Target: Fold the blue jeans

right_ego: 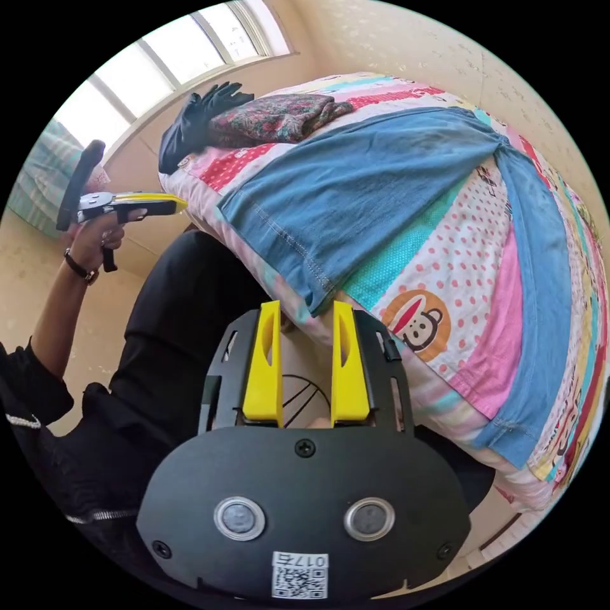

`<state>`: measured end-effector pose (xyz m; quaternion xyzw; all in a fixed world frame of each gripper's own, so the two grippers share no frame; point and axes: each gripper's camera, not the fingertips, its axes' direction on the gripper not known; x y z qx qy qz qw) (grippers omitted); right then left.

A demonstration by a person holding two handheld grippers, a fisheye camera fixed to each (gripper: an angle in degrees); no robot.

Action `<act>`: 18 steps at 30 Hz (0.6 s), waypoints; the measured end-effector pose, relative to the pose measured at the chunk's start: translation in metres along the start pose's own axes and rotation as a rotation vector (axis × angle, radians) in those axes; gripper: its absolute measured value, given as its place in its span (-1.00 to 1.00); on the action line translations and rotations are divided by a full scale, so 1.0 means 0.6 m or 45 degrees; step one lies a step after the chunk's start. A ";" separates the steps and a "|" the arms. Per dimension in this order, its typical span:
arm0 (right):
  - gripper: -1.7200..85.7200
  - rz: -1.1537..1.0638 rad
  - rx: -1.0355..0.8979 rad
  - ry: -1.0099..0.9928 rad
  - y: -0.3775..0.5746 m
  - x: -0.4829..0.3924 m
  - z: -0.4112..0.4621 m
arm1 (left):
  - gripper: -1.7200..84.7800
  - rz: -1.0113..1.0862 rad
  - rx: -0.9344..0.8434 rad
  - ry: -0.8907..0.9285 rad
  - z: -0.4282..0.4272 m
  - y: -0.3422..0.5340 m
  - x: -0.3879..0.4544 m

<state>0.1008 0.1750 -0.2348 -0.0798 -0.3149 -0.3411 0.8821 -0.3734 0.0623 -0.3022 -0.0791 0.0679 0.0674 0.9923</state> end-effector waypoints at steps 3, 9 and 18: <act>-0.67 0.170 0.127 0.076 0.070 0.077 -0.094 | -0.77 0.209 0.136 0.272 -0.022 -0.031 0.103; -0.66 0.568 0.180 0.269 0.232 0.242 -0.202 | -0.77 0.614 0.062 0.650 0.098 -0.100 0.412; -0.67 0.750 0.340 0.292 0.393 0.282 -0.286 | -0.77 0.672 -0.176 0.310 0.292 -0.131 0.667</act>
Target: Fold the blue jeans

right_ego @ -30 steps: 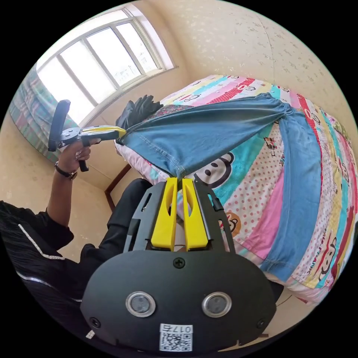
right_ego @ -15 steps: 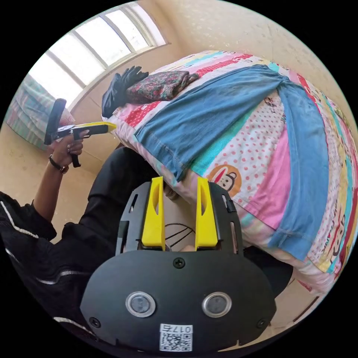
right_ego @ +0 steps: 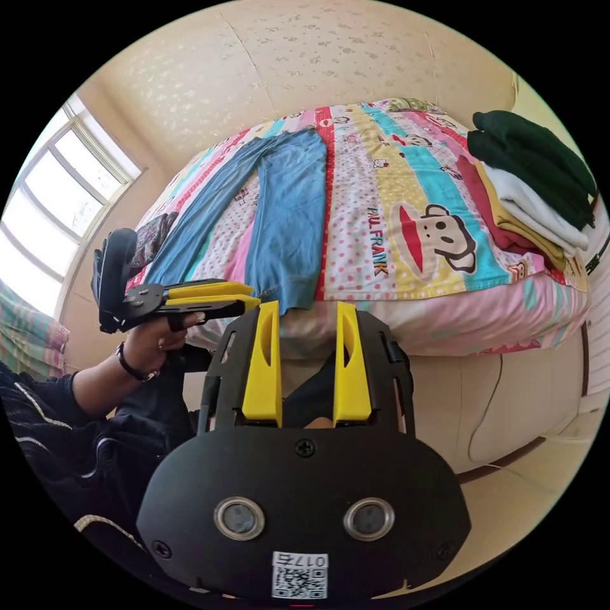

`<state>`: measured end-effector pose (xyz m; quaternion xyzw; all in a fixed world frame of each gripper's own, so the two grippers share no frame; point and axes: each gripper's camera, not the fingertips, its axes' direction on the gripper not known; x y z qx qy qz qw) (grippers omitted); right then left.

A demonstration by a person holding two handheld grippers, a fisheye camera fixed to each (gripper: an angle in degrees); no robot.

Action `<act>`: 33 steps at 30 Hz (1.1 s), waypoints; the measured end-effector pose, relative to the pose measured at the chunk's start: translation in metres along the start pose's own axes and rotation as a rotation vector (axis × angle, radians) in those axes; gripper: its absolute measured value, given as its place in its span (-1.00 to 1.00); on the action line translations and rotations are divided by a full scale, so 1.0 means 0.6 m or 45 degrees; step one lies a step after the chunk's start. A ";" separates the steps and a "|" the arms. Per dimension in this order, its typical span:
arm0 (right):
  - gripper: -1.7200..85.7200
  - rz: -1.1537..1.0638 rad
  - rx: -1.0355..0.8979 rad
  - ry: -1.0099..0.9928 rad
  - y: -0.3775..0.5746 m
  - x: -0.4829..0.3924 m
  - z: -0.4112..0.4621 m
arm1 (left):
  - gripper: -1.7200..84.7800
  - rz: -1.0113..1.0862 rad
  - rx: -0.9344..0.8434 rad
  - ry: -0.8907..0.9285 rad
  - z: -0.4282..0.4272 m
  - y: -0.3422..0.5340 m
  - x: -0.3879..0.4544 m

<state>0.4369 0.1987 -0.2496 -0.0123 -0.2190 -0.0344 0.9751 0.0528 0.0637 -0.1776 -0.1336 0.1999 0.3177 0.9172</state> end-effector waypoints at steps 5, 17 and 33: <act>-0.67 0.043 -0.007 -0.034 0.020 0.054 -0.013 | -0.85 -0.057 -0.036 0.023 0.025 -0.017 -0.005; -0.66 -0.310 -0.105 -0.158 0.019 0.010 0.038 | -0.96 -0.196 0.327 -0.004 -0.203 0.063 -0.062; -0.89 -0.424 -0.145 -0.068 -0.025 -0.002 0.070 | -0.94 -0.269 0.295 -0.010 -0.192 0.070 -0.076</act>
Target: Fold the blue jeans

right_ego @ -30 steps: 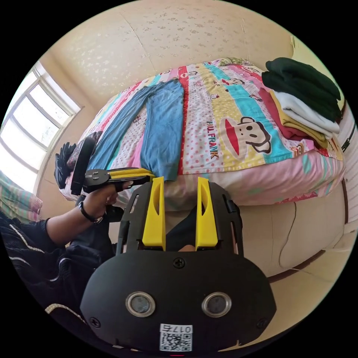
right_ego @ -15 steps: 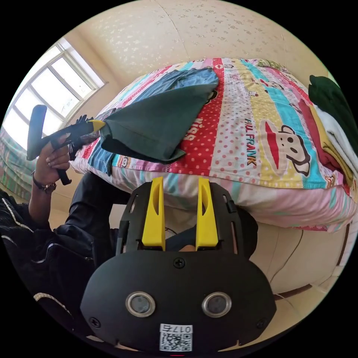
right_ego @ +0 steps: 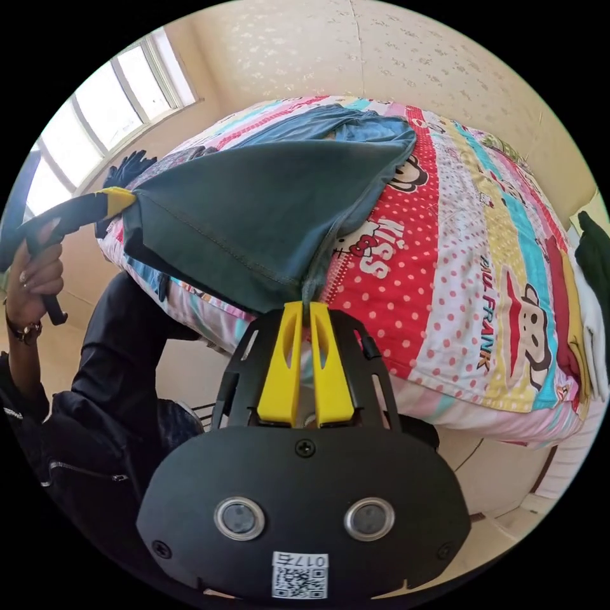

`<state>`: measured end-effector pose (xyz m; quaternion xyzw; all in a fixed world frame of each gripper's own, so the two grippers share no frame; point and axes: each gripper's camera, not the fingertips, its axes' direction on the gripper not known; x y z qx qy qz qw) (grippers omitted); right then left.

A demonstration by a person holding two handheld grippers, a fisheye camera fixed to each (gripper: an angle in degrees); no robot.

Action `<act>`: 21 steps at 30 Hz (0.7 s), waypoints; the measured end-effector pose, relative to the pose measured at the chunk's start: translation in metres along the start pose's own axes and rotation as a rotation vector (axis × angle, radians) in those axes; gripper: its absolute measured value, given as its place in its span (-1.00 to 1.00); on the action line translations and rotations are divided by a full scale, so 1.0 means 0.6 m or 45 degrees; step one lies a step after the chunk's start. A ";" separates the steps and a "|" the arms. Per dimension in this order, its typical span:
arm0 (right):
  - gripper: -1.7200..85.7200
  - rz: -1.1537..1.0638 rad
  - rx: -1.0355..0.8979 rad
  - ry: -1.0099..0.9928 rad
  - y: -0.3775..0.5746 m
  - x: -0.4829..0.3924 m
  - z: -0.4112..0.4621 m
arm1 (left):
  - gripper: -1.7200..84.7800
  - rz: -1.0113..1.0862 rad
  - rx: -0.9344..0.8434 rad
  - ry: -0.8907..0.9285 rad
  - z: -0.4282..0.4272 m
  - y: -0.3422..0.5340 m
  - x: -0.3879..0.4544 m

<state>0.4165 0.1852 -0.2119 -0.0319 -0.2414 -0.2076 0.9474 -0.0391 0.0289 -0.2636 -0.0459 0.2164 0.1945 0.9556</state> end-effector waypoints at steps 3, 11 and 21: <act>-0.91 0.045 0.201 -0.050 0.012 0.030 -0.118 | -0.93 0.072 0.022 0.056 -0.027 -0.025 0.024; -0.93 0.306 0.227 0.104 0.120 0.133 -0.235 | -0.96 0.248 0.001 0.108 0.007 -0.020 0.126; -0.90 0.421 0.095 0.240 0.193 0.226 -0.078 | -0.95 0.135 -0.090 0.197 0.167 0.051 0.123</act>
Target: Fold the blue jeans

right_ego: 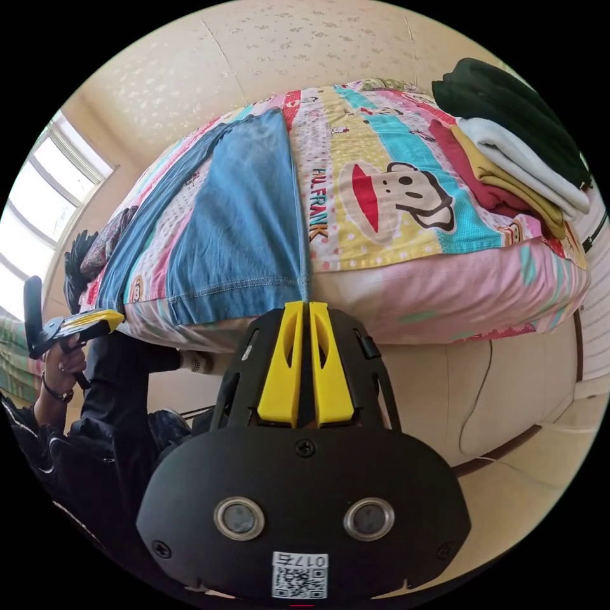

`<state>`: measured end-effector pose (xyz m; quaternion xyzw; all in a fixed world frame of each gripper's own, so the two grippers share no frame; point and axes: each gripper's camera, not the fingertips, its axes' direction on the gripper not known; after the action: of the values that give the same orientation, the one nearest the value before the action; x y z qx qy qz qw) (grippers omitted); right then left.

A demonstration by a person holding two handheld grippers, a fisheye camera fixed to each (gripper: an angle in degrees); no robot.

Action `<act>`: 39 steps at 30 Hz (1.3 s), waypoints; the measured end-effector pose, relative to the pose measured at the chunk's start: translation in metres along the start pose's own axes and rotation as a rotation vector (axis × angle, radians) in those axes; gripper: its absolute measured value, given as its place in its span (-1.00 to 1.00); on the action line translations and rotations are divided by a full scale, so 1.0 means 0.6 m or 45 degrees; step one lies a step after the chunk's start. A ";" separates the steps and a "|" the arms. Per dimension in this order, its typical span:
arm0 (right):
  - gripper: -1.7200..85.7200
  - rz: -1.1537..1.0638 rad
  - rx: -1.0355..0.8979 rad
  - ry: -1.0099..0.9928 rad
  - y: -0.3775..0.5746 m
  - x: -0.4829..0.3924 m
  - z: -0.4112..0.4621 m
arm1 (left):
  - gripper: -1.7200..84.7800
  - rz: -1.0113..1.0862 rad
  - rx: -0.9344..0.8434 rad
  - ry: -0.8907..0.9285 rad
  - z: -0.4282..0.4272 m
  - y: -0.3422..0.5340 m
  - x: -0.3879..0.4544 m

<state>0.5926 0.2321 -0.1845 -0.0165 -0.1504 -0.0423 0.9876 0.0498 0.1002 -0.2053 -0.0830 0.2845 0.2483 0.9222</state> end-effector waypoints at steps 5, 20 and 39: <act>-0.84 0.012 -0.020 -0.044 -0.015 0.027 0.005 | -0.73 0.092 -0.034 0.027 0.073 -0.053 0.042; -0.91 0.031 0.056 -0.245 -0.037 0.054 0.010 | -0.94 -0.002 -0.059 -0.247 0.099 -0.058 0.098; -0.69 -0.005 -0.079 -0.305 -0.112 0.109 0.122 | -0.91 0.196 0.196 -0.421 0.152 -0.077 0.204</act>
<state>0.6270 0.1633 -0.0940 -0.0517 -0.2658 -0.0467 0.9615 0.2044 0.1376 -0.1988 0.0517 0.1530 0.3060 0.9382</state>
